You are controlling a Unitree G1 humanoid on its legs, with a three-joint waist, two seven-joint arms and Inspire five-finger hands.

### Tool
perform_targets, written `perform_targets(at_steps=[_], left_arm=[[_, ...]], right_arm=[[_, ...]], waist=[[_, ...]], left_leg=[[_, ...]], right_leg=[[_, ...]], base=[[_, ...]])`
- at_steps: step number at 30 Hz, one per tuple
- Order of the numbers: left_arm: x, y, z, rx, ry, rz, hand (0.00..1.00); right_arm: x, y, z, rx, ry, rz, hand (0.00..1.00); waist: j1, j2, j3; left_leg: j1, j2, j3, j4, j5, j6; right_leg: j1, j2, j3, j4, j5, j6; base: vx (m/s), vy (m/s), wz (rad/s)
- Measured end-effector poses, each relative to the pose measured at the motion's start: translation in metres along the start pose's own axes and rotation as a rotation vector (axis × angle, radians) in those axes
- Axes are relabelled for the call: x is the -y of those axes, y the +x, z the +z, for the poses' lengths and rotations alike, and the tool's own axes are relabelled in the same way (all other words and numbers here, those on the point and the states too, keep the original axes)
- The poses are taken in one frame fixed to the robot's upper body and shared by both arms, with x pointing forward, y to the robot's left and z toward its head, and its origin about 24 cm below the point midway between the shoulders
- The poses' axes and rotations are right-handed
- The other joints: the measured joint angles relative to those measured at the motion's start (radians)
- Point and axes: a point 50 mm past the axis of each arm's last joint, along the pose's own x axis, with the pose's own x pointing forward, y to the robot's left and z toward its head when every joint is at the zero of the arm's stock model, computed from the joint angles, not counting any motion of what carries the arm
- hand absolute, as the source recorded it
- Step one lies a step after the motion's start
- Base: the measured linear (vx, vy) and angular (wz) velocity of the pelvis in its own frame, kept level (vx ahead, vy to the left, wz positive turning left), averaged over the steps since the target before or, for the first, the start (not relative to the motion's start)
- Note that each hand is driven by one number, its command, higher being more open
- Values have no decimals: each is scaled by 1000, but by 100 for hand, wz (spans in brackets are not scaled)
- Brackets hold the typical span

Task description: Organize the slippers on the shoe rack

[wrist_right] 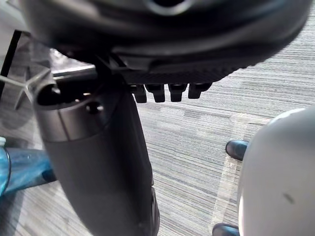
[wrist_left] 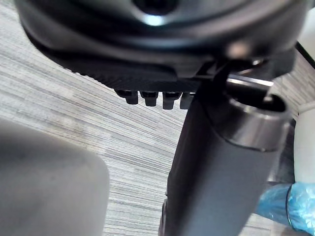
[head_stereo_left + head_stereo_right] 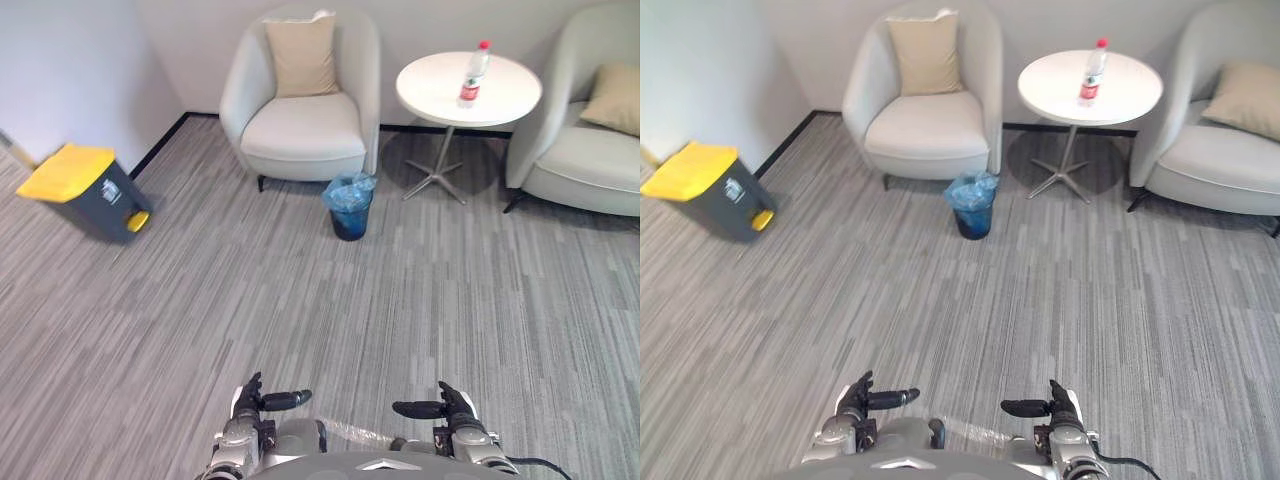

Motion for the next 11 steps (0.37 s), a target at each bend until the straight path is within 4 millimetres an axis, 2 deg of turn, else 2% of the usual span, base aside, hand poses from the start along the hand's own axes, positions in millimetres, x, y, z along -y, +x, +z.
perform_targets(at_steps=[1,4,11], left_arm=[[-1,0,0,1,1,3,100],[-2,0,-1,-7,6,3,100],[-2,-1,-5,-19,7,-4,100]], right_arm=[[-3,-1,-1,-5,17,1,100],[-4,-2,-6,-18,22,4,100],[0,-3,-12,-41,59,-13,100]], waist=[[-1,-11,-3],[-1,-25,-11],[-4,-16,-24]], left_leg=[[14,-11,8,-18,4,7],[57,-30,12,-56,11,17],[93,-26,-7,-79,12,15]], right_leg=[[3,-12,3,2,-4,6],[25,-29,1,-7,-13,20],[72,-16,-16,-33,-20,22]], base=[[84,86,-15],[130,49,-1],[71,-59,5]])
